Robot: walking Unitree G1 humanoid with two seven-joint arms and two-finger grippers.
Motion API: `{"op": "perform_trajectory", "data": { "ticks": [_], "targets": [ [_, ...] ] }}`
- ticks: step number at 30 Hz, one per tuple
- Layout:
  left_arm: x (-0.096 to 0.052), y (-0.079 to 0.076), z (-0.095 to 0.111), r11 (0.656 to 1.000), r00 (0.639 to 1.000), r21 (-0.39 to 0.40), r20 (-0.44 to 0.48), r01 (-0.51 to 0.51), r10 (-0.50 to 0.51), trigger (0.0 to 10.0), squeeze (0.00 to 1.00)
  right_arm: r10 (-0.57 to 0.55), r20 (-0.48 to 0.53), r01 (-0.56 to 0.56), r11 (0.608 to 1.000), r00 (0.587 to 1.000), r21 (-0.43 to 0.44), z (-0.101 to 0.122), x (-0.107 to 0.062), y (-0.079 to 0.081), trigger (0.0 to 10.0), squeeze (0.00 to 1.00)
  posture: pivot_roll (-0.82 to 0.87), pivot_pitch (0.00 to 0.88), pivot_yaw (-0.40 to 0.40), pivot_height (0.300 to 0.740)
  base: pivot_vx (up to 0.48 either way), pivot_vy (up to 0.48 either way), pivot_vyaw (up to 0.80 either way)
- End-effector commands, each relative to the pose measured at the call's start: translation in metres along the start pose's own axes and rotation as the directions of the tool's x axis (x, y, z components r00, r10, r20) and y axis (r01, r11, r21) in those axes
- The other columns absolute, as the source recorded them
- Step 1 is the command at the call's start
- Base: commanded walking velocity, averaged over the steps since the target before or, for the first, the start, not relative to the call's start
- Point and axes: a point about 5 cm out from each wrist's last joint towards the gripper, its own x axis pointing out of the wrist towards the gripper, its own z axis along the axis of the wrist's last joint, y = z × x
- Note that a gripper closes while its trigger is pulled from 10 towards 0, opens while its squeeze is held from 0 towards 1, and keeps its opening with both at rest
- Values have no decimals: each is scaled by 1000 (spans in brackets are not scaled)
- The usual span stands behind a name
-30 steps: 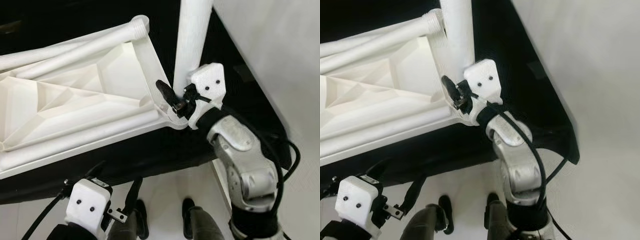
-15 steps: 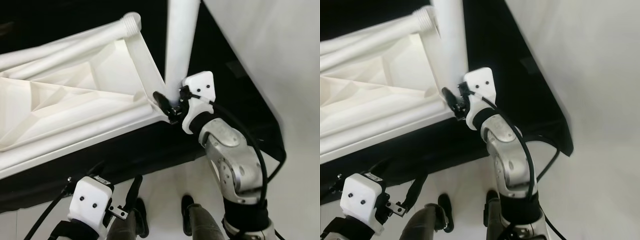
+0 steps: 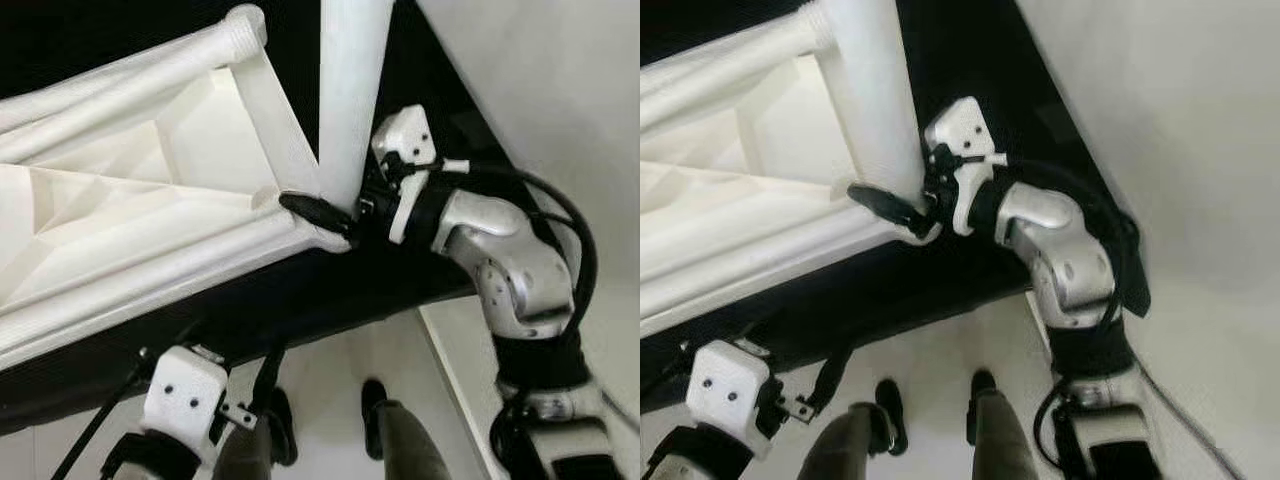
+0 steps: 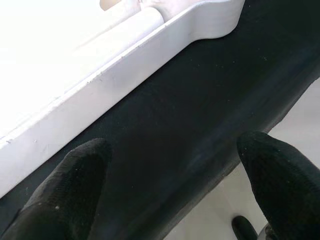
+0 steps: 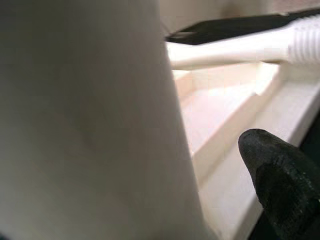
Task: Building children table
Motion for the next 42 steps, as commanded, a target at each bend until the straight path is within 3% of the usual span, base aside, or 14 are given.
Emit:
{"op": "perform_trajectory", "data": {
  "ticks": [1, 4, 6, 7, 19, 24, 25, 26, 27, 30, 39, 40, 41, 42],
  "targets": [
    [-1, 0, -7, 1000, 1000, 1, -31, -4, 4, 10000, 0, 149, 27, -149, 989, 988, -5, 3, 5, 1, 10000, 0, 10, 436, 55, 740, 0, 0, 0],
    [1, 0, -8, 1000, 1000, 5, -28, -6, 6, 10000, 0, 239, 34, -239, 971, 970, -7, 7, 6, -4, 10000, 0, 12, 431, 52, 740, 0, 0, 0],
    [2, 0, -8, 1000, 1000, 7, -26, -8, 8, 10000, 0, 293, 40, -293, 956, 955, -10, 10, 8, -8, 7882, 0, 9, 425, 51, 740, 0, 0, 0],
    [3, 1, -9, 1000, 1000, 8, -25, -9, 9, 10000, 0, 317, 49, -317, 948, 947, -3, 11, 9, -11, 0, 0, 9, 422, 48, 740, 0, 0, 0],
    [11, 4, -14, 1000, 1000, 12, -17, -14, 15, 10000, 0, 327, -20, -327, 944, 945, -34, -1, 8, -18, 0, 0, -14, 397, 50, 740, 0, 0, 0],
    [12, 5, -16, 1000, 1000, 10, -14, -16, 17, 10000, 0, 122, -112, -119, 992, 986, 29, -25, 0, -9, 0, 0, -27, 395, 44, 740, 0, 0, 0],
    [13, 6, -16, 1000, 1000, 12, -13, -17, 17, 10000, 0, -151, -249, 154, 988, 957, -9, -50, 1, 2, 0, 0, -25, 391, 34, 740, 0, 0, 0],
    [13, 6, -16, 1000, 1000, 12, -13, -17, 17, 10000, 0, -151, -249, 154, 988, 957, -9, -50, 1, 2, 0, 0, -25, 391, 34, 740, 0, 0, 0],
    [13, 7, -16, 1000, 1000, 14, -13, -17, 17, 10000, 0, -423, -365, 454, 891, 830, 0, -71, -9, 13, 0, 0, -28, 390, 32, 740, 0, 0, 0],
    [16, 9, -18, 1000, 1000, 24, -9, -19, 19, 10000, 0, -572, -456, 644, 765, 681, 2, -95, -17, 53, 0, 0, -21, 384, 48, 740, 0, 0, 0],
    [26, 13, -25, 999, 1000, 39, 0, -28, 28, 10000, 0, -549, -378, 612, 788, 746, 63, -96, 10, 47, 0, 0, -20, 328, 44, 740, 0, 0, 0],
    [27, 14, -27, 998, 999, 41, 2, -36, 36, 10000, 0, -532, -323, 589, 801, 783, 107, -88, 15, 45, 10000, 286, -20, 314, 39, 740, 0, 0, 0],
    [29, 16, -28, 998, 999, 43, 3, -43, 43, 10000, 0, -500, -278, 547, 828, 820, 125, -82, 20, 44, 10000, 286, -18, 305, 37, 740, 0, 0, 0],
    [31, 16, -29, 998, 999, 45, 4, -49, 49, 10000, 0, -467, -221, 504, 849, 856, 159, -75, 23, 42, 10000, 1000, -17, 301, 35, 740, 0, 0, 0]
  ]
}}
